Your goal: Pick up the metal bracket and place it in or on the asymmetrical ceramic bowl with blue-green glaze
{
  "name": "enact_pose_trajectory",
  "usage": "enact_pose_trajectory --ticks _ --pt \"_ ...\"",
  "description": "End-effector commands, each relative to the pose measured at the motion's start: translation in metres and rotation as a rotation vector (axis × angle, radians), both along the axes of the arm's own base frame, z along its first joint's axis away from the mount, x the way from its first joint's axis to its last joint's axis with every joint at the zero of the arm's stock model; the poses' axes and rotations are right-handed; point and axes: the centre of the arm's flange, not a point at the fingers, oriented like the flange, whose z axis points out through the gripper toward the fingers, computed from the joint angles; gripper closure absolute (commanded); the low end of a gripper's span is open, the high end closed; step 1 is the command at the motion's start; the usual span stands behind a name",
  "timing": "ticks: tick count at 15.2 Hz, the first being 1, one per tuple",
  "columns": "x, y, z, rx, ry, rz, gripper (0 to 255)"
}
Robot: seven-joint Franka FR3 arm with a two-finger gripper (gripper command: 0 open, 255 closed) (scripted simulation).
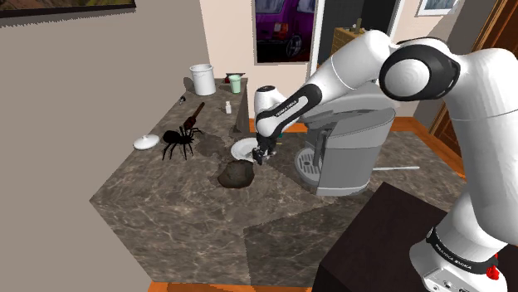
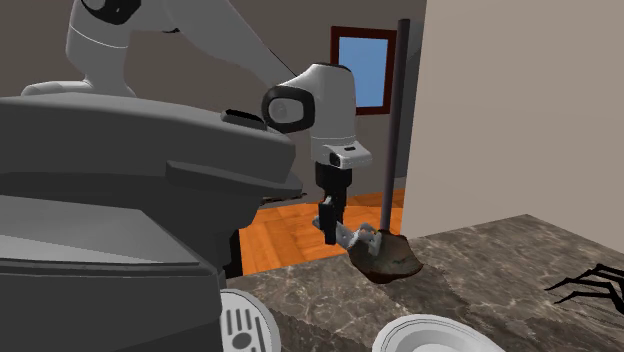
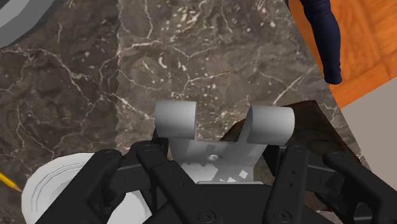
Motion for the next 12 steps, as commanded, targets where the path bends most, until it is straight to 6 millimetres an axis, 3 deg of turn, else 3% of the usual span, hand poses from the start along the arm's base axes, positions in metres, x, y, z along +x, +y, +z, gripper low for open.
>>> enact_pose_trajectory --ticks 1,9,12 --pt "0.016 0.019 -0.001 0.000 0.000 -0.001 255" --pt "0.083 0.097 -0.008 0.000 0.000 -0.001 255" --pt "0.083 0.097 -0.024 0.000 0.000 0.000 255"
